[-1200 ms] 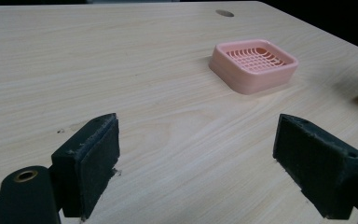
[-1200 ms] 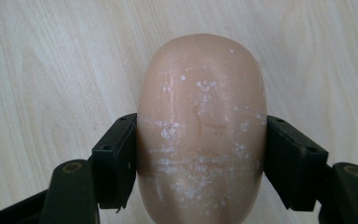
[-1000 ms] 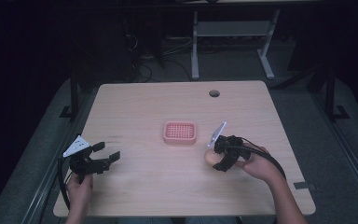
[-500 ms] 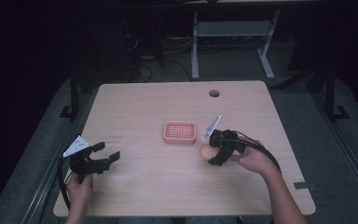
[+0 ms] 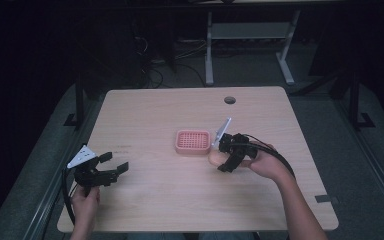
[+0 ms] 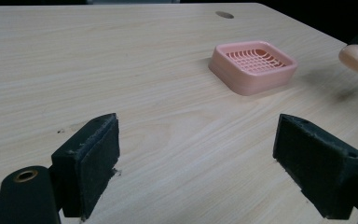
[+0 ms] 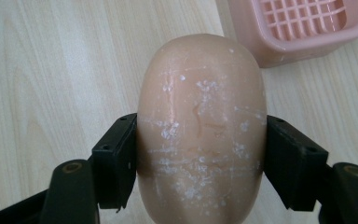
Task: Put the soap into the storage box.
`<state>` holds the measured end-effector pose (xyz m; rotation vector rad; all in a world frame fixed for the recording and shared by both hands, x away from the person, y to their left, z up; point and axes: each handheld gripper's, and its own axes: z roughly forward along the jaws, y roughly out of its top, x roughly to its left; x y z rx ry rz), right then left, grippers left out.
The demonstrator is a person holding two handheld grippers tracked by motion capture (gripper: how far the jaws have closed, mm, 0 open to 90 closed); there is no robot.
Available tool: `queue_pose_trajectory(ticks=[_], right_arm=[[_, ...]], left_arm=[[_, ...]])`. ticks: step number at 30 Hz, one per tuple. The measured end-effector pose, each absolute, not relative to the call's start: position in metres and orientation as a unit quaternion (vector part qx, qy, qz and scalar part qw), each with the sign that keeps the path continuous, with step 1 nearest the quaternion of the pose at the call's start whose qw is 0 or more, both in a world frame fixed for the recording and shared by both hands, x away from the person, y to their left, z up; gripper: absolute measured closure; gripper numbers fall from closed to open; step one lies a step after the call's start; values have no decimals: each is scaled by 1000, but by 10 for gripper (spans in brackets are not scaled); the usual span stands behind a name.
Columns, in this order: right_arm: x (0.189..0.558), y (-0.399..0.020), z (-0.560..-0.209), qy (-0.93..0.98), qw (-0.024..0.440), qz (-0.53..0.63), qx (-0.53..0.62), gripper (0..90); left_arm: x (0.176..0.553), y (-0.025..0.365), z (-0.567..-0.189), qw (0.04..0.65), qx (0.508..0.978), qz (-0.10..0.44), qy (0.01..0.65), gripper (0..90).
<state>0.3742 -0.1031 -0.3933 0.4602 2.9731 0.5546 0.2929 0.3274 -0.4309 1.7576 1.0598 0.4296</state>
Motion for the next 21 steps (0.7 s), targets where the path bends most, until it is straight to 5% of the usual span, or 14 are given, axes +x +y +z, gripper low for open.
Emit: queue_pose_trajectory(ticks=[21], right_arm=[[390,-87,-384,972,41,186,137,319]], left_arm=[[293,327,-431,501,725,178,438,142]])
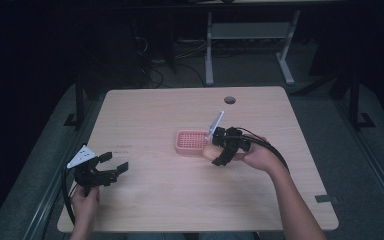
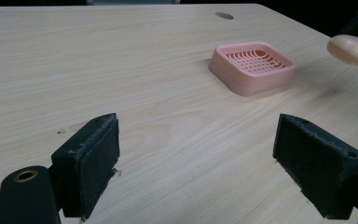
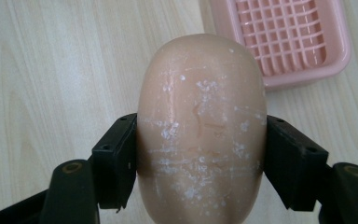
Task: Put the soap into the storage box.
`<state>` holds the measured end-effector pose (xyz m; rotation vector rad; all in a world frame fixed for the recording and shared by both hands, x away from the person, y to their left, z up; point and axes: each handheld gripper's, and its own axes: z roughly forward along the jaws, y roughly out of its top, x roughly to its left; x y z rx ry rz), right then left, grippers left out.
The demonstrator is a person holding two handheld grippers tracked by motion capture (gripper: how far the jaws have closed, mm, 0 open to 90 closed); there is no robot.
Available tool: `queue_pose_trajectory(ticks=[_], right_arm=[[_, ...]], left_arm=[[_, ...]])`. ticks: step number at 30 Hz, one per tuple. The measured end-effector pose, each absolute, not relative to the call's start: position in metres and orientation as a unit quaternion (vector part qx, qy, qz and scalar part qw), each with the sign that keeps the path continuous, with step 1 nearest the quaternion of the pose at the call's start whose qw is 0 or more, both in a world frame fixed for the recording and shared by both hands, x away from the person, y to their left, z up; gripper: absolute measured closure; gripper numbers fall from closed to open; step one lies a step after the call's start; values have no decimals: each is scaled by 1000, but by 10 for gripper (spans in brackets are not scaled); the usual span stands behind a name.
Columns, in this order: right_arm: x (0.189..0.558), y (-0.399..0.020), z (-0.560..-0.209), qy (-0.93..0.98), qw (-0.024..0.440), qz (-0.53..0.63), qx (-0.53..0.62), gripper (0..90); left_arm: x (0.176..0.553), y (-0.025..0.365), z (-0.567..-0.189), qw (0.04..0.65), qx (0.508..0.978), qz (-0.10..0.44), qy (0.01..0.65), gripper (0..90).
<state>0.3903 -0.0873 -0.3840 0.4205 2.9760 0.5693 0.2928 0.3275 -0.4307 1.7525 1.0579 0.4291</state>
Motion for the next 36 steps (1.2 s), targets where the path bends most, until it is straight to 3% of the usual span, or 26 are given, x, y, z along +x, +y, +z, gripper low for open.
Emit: queue_pose_trajectory(ticks=[36], right_arm=[[418,-62,-368,974,36,189,122,318]], left_arm=[[294,327,-432,502,724,174,440,142]])
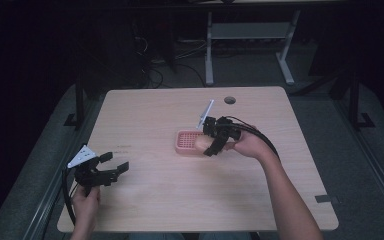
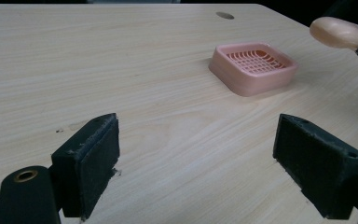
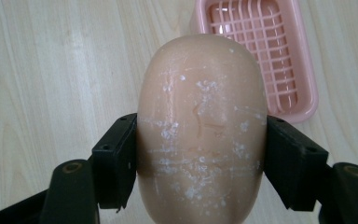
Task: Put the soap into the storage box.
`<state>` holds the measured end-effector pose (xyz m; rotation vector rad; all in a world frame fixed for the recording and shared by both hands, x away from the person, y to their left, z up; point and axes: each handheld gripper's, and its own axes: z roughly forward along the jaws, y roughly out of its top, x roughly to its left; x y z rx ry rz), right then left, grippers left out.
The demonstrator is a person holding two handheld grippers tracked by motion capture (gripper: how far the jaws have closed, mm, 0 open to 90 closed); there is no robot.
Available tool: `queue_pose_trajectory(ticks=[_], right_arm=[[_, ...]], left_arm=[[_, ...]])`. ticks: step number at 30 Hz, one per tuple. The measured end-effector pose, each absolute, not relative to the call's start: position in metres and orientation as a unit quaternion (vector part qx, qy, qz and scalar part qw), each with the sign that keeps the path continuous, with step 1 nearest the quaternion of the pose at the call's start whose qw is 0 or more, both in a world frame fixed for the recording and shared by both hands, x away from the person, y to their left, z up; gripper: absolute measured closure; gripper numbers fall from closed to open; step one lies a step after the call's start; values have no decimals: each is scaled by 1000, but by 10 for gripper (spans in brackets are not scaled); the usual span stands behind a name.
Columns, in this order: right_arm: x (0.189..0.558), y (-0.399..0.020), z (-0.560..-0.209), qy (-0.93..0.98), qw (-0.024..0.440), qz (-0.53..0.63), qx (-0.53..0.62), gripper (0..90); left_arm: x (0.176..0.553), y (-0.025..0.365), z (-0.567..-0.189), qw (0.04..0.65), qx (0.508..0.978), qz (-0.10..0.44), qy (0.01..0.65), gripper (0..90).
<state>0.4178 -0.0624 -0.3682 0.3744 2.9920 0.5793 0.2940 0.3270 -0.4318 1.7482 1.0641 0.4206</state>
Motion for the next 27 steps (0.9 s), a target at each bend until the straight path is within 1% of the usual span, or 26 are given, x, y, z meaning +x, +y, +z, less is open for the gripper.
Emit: queue_pose_trajectory(ticks=[11,22,27], right_arm=[[428,-52,-358,973,39,196,116,318],[442,-43,-369,972,28,198,122,319],[450,-35,-368,975,26,187,121,318]], left_arm=[[294,328,-432,502,722,176,442,143],[295,329,-431,505,721,175,441,143],[295,329,-431,505,721,176,441,142]])
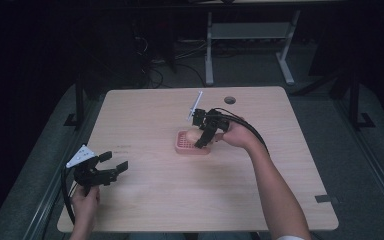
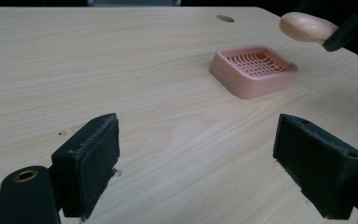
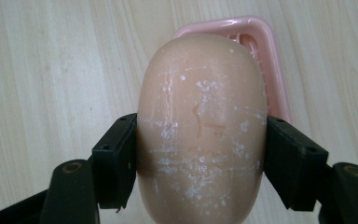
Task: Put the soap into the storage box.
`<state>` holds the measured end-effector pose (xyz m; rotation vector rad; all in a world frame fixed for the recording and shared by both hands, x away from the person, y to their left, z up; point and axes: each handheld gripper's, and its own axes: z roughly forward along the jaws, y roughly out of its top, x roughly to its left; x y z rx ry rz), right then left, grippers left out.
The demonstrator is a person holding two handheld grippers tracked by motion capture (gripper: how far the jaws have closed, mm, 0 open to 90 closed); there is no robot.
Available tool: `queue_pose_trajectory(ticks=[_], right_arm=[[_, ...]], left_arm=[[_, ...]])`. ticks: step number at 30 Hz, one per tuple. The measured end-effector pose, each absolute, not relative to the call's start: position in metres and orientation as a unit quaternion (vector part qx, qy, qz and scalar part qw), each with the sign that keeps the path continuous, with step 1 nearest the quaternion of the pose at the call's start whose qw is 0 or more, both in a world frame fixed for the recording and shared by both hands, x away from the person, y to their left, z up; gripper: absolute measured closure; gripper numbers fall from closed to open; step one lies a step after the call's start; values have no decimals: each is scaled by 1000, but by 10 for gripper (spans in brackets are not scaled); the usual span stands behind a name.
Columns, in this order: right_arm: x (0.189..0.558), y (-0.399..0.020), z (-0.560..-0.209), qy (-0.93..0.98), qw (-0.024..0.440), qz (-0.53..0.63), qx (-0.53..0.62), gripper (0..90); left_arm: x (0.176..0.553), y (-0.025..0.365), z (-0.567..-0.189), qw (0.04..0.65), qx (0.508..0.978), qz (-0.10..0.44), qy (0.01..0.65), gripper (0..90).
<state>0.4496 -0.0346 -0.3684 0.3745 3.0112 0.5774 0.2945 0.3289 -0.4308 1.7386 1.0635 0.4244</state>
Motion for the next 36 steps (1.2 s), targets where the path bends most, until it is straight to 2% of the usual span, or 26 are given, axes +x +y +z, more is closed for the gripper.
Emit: queue_pose_trajectory(ticks=[9,36], right_arm=[[461,-21,-368,977,26,176,118,318],[487,-8,-406,979,-3,148,140,318]], left_arm=[[294,330,-430,506,721,176,440,142],[294,330,-431,505,722,175,440,143]])
